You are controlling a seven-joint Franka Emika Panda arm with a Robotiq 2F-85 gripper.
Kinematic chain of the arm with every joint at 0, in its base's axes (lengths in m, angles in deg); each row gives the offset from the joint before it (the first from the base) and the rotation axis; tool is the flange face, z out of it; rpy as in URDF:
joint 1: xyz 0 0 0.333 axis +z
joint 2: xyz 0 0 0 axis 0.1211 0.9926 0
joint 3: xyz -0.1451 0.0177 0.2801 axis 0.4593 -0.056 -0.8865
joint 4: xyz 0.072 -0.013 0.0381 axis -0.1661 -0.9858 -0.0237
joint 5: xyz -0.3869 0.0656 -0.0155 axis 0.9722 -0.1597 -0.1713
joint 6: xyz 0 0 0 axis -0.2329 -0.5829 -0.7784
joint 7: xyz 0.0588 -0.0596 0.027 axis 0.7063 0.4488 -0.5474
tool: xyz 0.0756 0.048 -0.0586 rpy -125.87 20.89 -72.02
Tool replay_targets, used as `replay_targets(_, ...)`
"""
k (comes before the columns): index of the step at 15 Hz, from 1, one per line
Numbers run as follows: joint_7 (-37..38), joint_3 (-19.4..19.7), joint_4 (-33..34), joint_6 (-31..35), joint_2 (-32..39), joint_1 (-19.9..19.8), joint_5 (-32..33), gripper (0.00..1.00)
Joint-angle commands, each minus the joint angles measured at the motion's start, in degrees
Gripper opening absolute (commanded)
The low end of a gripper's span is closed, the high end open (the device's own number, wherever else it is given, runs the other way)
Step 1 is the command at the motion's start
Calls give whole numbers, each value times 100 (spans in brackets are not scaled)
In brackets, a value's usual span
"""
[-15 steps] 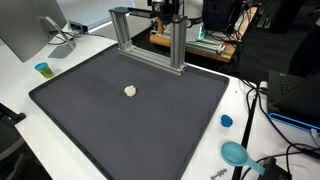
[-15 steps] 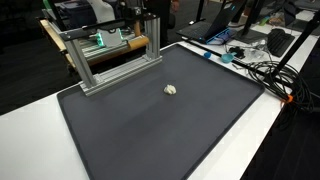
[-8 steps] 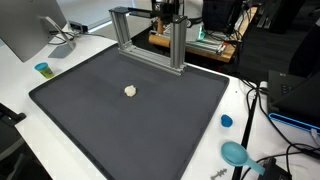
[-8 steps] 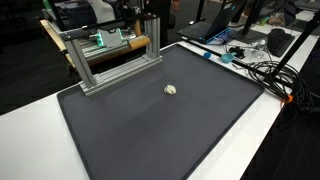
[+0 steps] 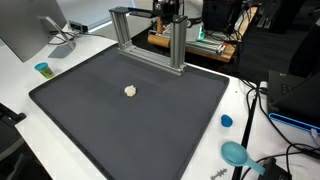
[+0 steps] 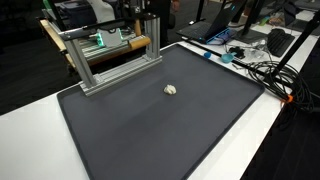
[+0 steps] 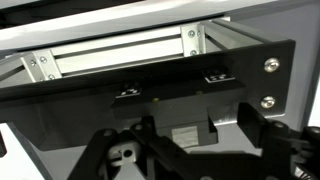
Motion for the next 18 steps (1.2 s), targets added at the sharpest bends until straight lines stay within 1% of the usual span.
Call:
replay_targets(1, 352, -169, 46, -320, -133, -109, 124, 68)
replay_targets(3, 263, -116, 32, -351, -185, -107, 154, 63)
replay_targets(4, 229, -100, 32, -358, -198, -111, 156, 63)
replay_targets(6, 174, -76, 33, -336, -186, -87, 137, 52)
replay_targets(7, 146, -58, 40, -344, -176, -80, 134, 59)
replay_targets(8, 94, -31, 41, -346, -177, -60, 115, 75)
replay_targets(9, -12, 1, 39, -347, -177, -13, 101, 84)
replay_targets(10, -93, 17, 21, -333, -193, 12, 113, 90)
replay_targets(11, -148, 19, 6, -308, -207, 36, 131, 91)
replay_targets(12, -155, 1, 9, -314, -198, 40, 163, 88)
replay_targets(13, -165, -9, 27, -319, -170, 54, 186, 90)
replay_targets(14, -198, 3, 40, -306, -149, 69, 194, 84)
replay_targets(15, -225, 30, 63, -291, -119, 47, 195, 81)
replay_targets(16, -214, 50, 75, -293, -91, 10, 195, 66)
replay_targets(18, -230, 120, 84, -296, -54, -23, 168, 51)
